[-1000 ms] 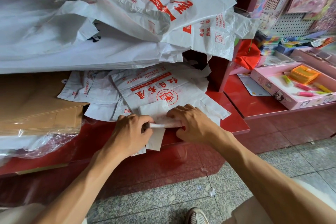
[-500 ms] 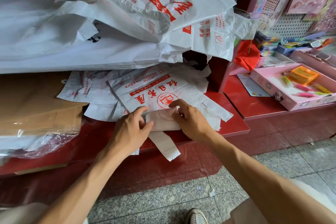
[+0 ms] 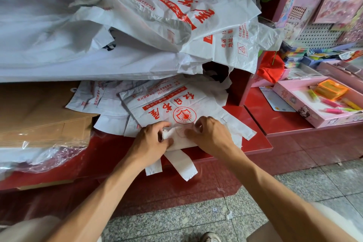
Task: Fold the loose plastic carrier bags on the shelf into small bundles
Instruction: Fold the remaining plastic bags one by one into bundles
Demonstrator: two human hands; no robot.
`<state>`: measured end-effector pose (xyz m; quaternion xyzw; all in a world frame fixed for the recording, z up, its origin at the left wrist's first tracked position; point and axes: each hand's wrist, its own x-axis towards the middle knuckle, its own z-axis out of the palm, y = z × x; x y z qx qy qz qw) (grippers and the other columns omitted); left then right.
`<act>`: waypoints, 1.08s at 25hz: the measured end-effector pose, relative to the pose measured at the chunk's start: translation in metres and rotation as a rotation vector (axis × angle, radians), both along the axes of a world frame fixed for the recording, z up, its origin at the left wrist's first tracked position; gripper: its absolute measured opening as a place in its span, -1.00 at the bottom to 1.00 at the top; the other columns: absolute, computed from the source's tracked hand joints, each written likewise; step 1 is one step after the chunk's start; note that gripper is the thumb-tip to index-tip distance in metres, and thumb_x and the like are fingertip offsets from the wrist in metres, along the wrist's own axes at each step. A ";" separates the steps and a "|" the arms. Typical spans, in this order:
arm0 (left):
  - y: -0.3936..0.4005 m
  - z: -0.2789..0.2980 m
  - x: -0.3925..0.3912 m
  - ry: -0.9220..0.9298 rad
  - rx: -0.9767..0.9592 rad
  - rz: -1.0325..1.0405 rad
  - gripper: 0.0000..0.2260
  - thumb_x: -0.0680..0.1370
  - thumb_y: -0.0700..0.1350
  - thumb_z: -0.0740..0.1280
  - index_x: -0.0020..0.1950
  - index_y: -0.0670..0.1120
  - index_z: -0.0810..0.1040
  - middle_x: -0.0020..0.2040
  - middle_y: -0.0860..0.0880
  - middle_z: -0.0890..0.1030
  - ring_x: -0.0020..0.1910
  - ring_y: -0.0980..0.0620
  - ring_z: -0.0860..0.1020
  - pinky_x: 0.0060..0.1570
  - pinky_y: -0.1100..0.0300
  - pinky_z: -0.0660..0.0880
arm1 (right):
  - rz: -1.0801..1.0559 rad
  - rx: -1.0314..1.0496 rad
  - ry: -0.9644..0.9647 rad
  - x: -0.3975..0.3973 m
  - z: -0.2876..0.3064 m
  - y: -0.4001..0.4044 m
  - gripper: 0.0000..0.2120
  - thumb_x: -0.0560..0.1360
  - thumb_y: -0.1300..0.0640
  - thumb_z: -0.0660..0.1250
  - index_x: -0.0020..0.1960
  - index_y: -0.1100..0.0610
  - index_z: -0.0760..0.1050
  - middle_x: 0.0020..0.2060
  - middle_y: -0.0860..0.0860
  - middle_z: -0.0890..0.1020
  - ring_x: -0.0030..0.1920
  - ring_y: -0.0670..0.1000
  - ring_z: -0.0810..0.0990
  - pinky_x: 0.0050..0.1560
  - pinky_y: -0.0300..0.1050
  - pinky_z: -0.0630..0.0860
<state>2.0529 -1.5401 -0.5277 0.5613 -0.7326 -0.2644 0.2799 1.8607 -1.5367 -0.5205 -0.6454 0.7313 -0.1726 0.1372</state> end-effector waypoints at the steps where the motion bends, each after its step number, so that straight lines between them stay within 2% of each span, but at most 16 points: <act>1: 0.001 0.002 -0.002 0.044 -0.030 0.000 -0.71 0.50 -0.14 0.44 0.22 -0.01 0.60 0.03 0.12 0.60 0.08 0.15 0.53 -0.05 0.56 0.32 | 0.001 0.002 -0.050 -0.001 0.001 0.000 -0.56 0.47 -0.29 0.30 0.01 0.10 0.50 -0.08 0.03 0.60 -0.14 0.05 0.55 -0.24 -0.12 0.39; 3: 0.002 0.008 -0.002 0.189 -0.051 0.004 -0.86 0.52 -0.13 0.42 0.01 0.10 0.65 -0.14 0.23 0.59 -0.09 0.24 0.54 -0.20 0.57 0.33 | -0.004 0.020 -0.320 -0.001 0.007 0.001 -0.62 0.48 -0.20 0.35 0.05 0.10 0.53 -0.10 0.02 0.64 -0.18 0.01 0.59 -0.29 -0.16 0.43; 5: 0.005 0.016 -0.002 0.383 0.005 -0.010 -0.81 0.54 -0.08 0.41 -0.23 0.17 0.59 -0.31 0.21 0.56 -0.26 0.25 0.51 -0.25 0.46 0.36 | -0.004 0.086 -0.744 0.000 0.017 0.005 -0.77 0.50 0.06 0.42 0.09 0.15 0.56 -0.15 0.05 0.66 -0.26 0.00 0.62 -0.38 -0.15 0.50; 6: 0.007 0.019 -0.002 0.509 0.043 -0.015 -0.84 0.54 -0.05 0.41 -0.24 0.15 0.58 -0.28 0.17 0.60 -0.23 0.22 0.54 -0.19 0.41 0.41 | 0.017 0.100 -0.900 0.000 0.022 0.007 -0.82 0.49 0.21 0.42 0.09 0.17 0.57 -0.17 0.06 0.66 -0.26 0.00 0.62 -0.38 -0.15 0.53; 7: 0.006 0.017 0.000 0.602 0.078 -0.007 -0.93 0.52 -0.02 0.41 -0.17 0.11 0.60 -0.18 0.10 0.65 -0.14 0.14 0.60 -0.11 0.32 0.48 | 0.039 0.084 -0.978 0.000 0.025 0.008 -0.82 0.48 0.32 0.40 0.07 0.18 0.58 -0.18 0.04 0.67 -0.24 -0.01 0.62 -0.34 -0.14 0.55; 8: 0.006 0.019 0.002 0.675 0.109 0.008 -0.98 0.51 -0.04 0.42 -0.09 0.07 0.60 -0.08 0.01 0.68 -0.05 0.03 0.63 -0.06 0.21 0.55 | 0.053 0.069 -1.011 -0.001 0.028 0.008 -0.81 0.46 0.36 0.40 0.03 0.17 0.59 -0.18 0.01 0.68 -0.20 -0.03 0.63 -0.28 -0.13 0.55; 10: 0.006 0.020 0.006 0.744 0.153 0.023 -0.86 0.52 -0.21 0.42 -0.01 0.01 0.57 -0.02 -0.05 0.69 -0.01 -0.03 0.63 -0.05 0.16 0.57 | 0.053 0.099 -1.038 -0.002 0.030 0.007 -0.83 0.46 0.27 0.43 0.03 0.10 0.61 -0.12 -0.03 0.70 -0.11 -0.07 0.64 -0.14 -0.11 0.54; 12: 0.006 0.021 0.009 0.726 0.166 0.002 -0.73 0.51 -0.37 0.37 0.02 0.01 0.55 0.04 -0.01 0.68 0.07 0.03 0.62 0.03 0.23 0.52 | 0.076 0.258 -1.123 -0.001 0.030 0.007 -0.73 0.51 0.08 0.41 0.21 0.07 0.57 0.07 0.01 0.68 0.06 0.01 0.65 -0.03 0.00 0.59; 14: 0.009 0.022 0.015 0.692 0.188 -0.039 -0.67 0.50 -0.41 0.35 0.06 0.02 0.56 0.12 -0.02 0.66 0.16 0.04 0.60 0.15 0.17 0.49 | 0.117 0.395 -1.240 0.007 0.028 0.010 -0.63 0.55 0.04 0.36 0.31 0.16 0.49 0.17 0.15 0.63 0.07 0.15 0.66 -0.09 0.06 0.64; 16: 0.012 0.021 0.027 0.623 0.190 -0.039 -0.66 0.46 -0.35 0.41 0.09 0.04 0.59 0.06 -0.01 0.69 0.11 0.03 0.62 0.11 0.14 0.51 | 0.131 0.390 -1.293 0.015 0.028 0.011 -0.70 0.57 0.12 0.33 0.25 0.25 0.51 0.13 0.22 0.64 -0.01 0.18 0.68 -0.18 0.02 0.67; 19: 0.022 0.022 0.052 0.424 0.168 -0.013 -0.67 0.45 -0.29 0.44 0.10 0.07 0.60 0.01 0.08 0.70 0.04 0.09 0.64 0.13 0.11 0.55 | 0.156 0.404 -1.292 0.034 0.032 0.010 -0.78 0.55 0.22 0.34 0.17 0.28 0.55 0.10 0.18 0.67 0.07 0.18 0.67 -0.03 0.07 0.66; 21: 0.035 0.027 0.071 0.291 0.135 -0.029 -0.66 0.49 -0.27 0.43 0.11 0.14 0.58 0.02 0.19 0.68 0.03 0.24 0.61 0.08 0.18 0.53 | 0.222 0.421 -1.253 0.053 0.037 0.010 -0.81 0.53 0.28 0.35 0.13 0.29 0.58 0.07 0.14 0.67 0.10 0.13 0.66 0.02 0.07 0.65; 23: 0.051 0.035 0.089 0.158 0.090 -0.031 -0.66 0.48 -0.16 0.46 0.10 0.24 0.52 -0.02 0.32 0.61 0.00 0.42 0.53 0.00 0.39 0.44 | 0.257 0.387 -1.239 0.073 0.043 0.012 -0.86 0.52 0.32 0.35 0.06 0.29 0.60 0.06 0.20 0.67 0.07 0.15 0.67 0.00 0.05 0.65; 24: 0.062 0.040 0.105 0.099 0.078 0.002 -0.63 0.46 -0.07 0.48 0.18 0.24 0.49 0.03 0.38 0.53 0.02 0.49 0.48 0.01 0.48 0.38 | 0.274 0.364 -1.239 0.087 0.047 0.013 -0.89 0.52 0.33 0.35 0.03 0.28 0.59 0.06 0.23 0.66 0.06 0.16 0.67 -0.01 0.04 0.65; 25: 0.073 0.043 0.123 0.038 0.071 0.043 -0.54 0.44 0.05 0.48 0.30 0.20 0.45 0.13 0.39 0.46 0.10 0.49 0.43 0.08 0.51 0.34 | 0.293 0.335 -1.248 0.100 0.052 0.015 -0.91 0.52 0.33 0.33 0.00 0.28 0.59 0.07 0.26 0.65 0.05 0.18 0.67 -0.01 0.04 0.66; 27: 0.095 0.047 0.164 -0.087 0.066 0.145 -0.31 0.40 0.21 0.46 0.48 0.14 0.31 0.33 0.28 0.37 0.31 0.33 0.36 0.26 0.36 0.29 | 0.330 0.280 -1.287 0.124 0.060 0.017 -0.91 0.54 0.33 0.31 0.00 0.30 0.57 0.08 0.29 0.64 0.08 0.21 0.66 0.02 0.08 0.64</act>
